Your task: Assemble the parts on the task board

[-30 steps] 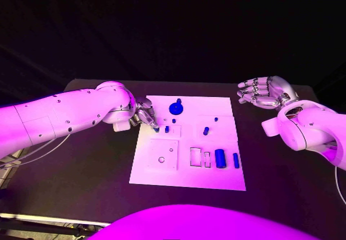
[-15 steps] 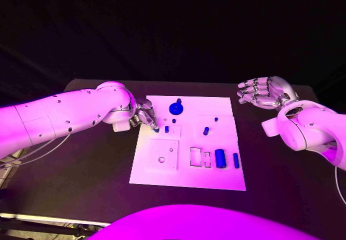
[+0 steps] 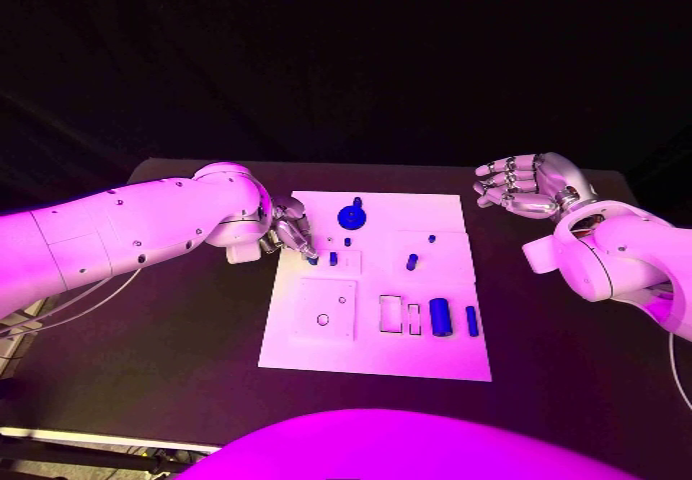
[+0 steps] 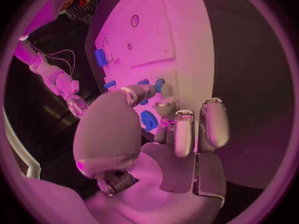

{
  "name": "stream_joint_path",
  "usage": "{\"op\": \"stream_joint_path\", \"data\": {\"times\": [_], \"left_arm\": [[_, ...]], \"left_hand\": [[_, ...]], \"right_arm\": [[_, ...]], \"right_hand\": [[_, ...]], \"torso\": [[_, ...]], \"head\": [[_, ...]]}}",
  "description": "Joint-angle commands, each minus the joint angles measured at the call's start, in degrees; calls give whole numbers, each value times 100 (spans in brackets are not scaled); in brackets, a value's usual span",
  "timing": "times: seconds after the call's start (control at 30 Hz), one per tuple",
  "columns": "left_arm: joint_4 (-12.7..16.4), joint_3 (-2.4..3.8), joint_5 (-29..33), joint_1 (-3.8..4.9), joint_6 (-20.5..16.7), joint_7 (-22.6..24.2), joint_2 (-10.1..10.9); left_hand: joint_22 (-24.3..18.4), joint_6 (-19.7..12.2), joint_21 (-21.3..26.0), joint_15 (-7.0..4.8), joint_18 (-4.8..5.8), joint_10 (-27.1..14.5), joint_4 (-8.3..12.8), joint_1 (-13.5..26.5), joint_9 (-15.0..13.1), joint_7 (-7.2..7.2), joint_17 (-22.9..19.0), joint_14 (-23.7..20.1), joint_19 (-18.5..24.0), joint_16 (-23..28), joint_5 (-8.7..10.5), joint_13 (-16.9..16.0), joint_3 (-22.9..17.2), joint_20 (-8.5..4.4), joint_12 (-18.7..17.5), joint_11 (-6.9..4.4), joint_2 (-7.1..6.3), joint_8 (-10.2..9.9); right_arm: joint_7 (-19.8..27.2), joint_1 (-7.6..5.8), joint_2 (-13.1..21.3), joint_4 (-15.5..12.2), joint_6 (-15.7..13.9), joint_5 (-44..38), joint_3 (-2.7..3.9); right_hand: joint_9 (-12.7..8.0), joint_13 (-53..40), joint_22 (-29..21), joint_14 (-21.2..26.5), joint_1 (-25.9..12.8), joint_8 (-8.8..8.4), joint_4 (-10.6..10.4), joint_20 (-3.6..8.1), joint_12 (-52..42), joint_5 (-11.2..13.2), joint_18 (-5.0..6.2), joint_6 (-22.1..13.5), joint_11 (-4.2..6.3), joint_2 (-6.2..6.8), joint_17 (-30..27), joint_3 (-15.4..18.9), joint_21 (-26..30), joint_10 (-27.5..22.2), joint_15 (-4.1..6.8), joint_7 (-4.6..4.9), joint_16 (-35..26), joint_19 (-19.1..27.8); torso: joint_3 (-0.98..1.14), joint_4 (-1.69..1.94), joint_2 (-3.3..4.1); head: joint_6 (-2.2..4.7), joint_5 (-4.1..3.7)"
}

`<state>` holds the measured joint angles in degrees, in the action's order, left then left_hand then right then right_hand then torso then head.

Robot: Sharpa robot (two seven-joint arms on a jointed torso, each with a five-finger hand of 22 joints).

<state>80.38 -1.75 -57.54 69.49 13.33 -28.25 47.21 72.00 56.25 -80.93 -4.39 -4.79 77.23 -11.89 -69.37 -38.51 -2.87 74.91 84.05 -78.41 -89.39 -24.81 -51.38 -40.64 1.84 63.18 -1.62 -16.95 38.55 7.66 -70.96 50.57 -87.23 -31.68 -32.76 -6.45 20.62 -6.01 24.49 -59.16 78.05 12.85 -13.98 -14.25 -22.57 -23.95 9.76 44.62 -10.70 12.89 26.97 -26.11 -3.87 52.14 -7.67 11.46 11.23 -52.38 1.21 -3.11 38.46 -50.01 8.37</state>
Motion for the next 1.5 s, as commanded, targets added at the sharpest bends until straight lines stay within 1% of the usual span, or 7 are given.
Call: {"op": "stream_joint_path", "data": {"times": [0.03,0.53,0.9,1.1,1.27,1.3,1.5], "left_arm": [[2,-10,15,-2,137,-7,-37],[-34,-57,-107,-2,74,-21,-106],[-39,-68,-183,-2,-51,-19,-118],[-43,-72,-306,-2,-59,-20,-101],[-52,-72,-395,-2,-72,-25,-77],[-54,-73,-411,-2,-80,-26,-72],[-58,-72,-462,-4,-144,-30,-45]], "left_hand": [[-7,6,-32,-38,70,21,1094,19,-8,27,1404,563,-27,2,-49,-24,-1040,-17,46,-19,37,-4],[14,50,-35,-35,76,126,1045,188,-40,54,1437,573,-29,-17,-96,-192,-937,-12,155,-32,65,-11],[25,51,-22,-61,78,206,909,390,-105,129,1455,579,-30,-28,23,-273,-585,-31,191,-77,93,-12],[22,114,0,-99,80,192,680,528,-103,199,1435,573,-36,-17,95,-282,-44,-67,159,-124,118,-76],[20,206,15,-112,84,171,411,605,-83,217,1434,573,-45,-16,188,-294,508,-81,140,-138,136,-137],[18,231,20,-110,84,164,305,655,-85,215,1432,572,-46,-15,219,-283,693,-81,126,-137,133,-143],[27,251,23,-110,85,150,60,701,-93,205,1435,573,-57,-17,321,-273,1065,-86,106,-128,163,-156]], "right_arm": [[61,3,-4,-2,56,-4,2],[65,5,8,-13,49,0,2],[66,5,17,-24,49,5,2],[67,5,21,-30,49,8,2],[69,5,24,-32,46,11,3],[70,5,25,-33,46,11,3],[73,5,26,-35,46,14,3]], "right_hand": [[-10,4,-5,1,-42,33,35,7,-34,-28,67,-31,4,-5,-5,15,18,-36,-5,306,-38,34],[-11,16,-22,-5,-43,37,38,6,-39,-28,68,-32,4,-7,-10,14,17,-36,-6,306,-47,34],[-13,22,-30,-6,-45,37,40,5,-41,-28,68,-34,3,-6,-14,15,16,-38,-6,307,-52,35],[-13,22,-30,-6,-45,37,40,5,-41,-28,68,-34,3,-6,-14,15,16,-38,-6,307,-52,35],[-14,26,-36,-6,-47,37,40,4,-41,-29,68,-35,3,-7,-16,15,16,-39,-7,308,-56,35],[-14,26,-36,-6,-47,37,40,4,-41,-29,68,-35,3,-7,-16,15,16,-39,-7,308,-56,35],[-14,26,-36,-6,-47,37,40,4,-41,-29,68,-35,3,-7,-16,15,16,-39,-7,308,-56,35]], "torso": [[4,2,-1],[1,0,1],[0,1,-1],[1,0,-1],[-2,1,-1],[-3,1,-1],[-5,1,-1]], "head": [[1,-6],[1,-18],[1,-27],[1,-31],[1,-35],[1,-34],[1,-38]]}}
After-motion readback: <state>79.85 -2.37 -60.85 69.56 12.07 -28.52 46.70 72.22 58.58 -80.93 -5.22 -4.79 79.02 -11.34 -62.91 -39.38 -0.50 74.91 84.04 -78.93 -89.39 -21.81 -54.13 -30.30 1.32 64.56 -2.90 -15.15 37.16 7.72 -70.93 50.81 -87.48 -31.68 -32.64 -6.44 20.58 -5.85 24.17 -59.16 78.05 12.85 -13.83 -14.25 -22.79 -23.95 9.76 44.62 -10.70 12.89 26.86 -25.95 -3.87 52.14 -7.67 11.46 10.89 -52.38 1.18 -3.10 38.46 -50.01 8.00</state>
